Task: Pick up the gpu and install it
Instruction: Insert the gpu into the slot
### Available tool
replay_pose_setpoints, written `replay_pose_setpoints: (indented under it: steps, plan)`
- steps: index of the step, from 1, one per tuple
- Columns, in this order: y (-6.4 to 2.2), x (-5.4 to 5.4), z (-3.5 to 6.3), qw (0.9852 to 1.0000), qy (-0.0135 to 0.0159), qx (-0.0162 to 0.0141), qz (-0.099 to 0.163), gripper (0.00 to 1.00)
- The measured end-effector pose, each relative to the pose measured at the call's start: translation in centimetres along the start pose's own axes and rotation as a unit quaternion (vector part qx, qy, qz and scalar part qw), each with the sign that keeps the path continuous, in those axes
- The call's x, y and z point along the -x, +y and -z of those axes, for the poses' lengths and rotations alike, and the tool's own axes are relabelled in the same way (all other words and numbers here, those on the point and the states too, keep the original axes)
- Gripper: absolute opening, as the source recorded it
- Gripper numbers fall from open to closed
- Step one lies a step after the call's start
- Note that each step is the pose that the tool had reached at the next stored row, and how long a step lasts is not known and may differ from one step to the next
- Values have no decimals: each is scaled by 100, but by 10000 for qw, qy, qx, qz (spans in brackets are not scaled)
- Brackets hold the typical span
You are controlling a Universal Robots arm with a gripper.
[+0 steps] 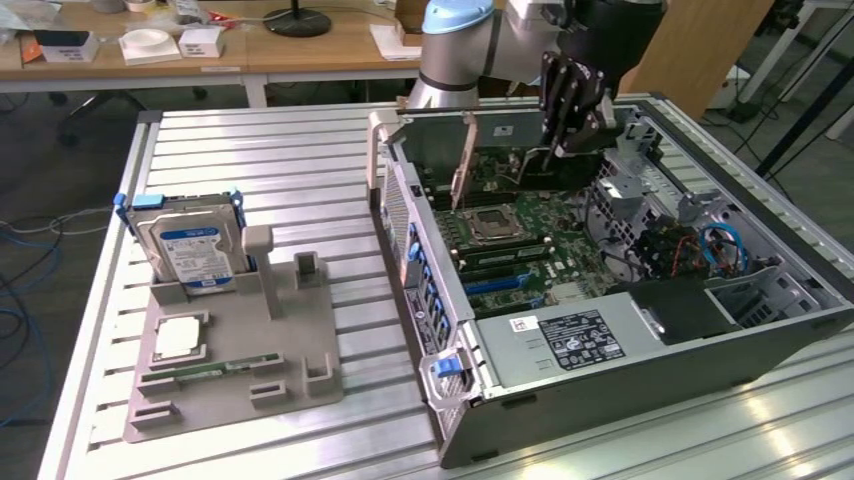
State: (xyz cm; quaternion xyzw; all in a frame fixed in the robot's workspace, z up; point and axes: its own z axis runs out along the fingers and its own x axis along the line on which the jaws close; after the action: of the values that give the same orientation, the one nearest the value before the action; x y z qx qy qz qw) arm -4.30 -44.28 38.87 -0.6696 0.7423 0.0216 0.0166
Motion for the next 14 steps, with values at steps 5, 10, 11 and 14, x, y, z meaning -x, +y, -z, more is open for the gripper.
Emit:
replay_pose_setpoints:
  steps: [5,10,11,14]
  plan:
    - [0,-2,-18,10000,0,0,1,26]
    - [-1,-5,-38,10000,0,0,1,26]
    - [-1,-5,-42,10000,0,0,2,26]
    - [-1,-7,-53,10000,0,0,4,26]
